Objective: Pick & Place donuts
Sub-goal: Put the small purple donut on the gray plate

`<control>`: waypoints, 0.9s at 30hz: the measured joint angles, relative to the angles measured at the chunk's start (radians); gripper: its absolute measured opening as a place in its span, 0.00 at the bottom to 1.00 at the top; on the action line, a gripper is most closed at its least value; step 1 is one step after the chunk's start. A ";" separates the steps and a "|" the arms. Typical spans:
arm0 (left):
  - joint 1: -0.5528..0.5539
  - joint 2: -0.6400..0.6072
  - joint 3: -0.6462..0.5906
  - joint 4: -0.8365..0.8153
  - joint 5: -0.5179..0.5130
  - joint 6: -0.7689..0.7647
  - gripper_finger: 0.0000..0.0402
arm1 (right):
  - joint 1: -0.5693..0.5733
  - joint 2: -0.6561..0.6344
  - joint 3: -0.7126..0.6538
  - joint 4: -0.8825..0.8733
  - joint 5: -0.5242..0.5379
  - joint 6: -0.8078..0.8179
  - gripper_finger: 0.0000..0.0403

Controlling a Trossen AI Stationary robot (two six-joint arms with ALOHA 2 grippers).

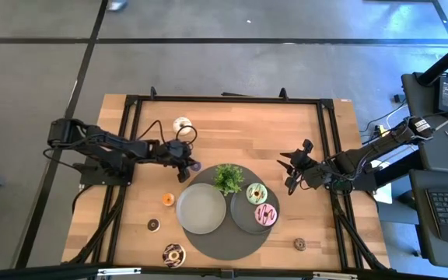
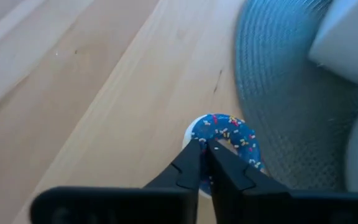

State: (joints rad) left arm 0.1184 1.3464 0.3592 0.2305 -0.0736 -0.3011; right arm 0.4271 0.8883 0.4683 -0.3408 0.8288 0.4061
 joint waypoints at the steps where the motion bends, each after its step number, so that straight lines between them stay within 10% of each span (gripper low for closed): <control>1: 0.000 -0.013 0.000 0.002 0.009 0.000 0.02 | 0.000 0.000 0.000 0.000 0.000 0.000 0.33; 13: -0.114 -0.167 0.001 0.007 0.162 -0.027 0.01 | 0.000 0.000 0.000 -0.001 0.000 -0.014 0.33; 27: -0.413 -0.158 0.001 0.006 -0.113 -0.192 0.01 | 0.000 0.000 0.000 0.000 0.001 -0.018 0.33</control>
State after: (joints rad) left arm -0.2949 1.1882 0.3603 0.2367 -0.1867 -0.4935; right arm 0.4271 0.8883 0.4683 -0.3412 0.8295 0.3885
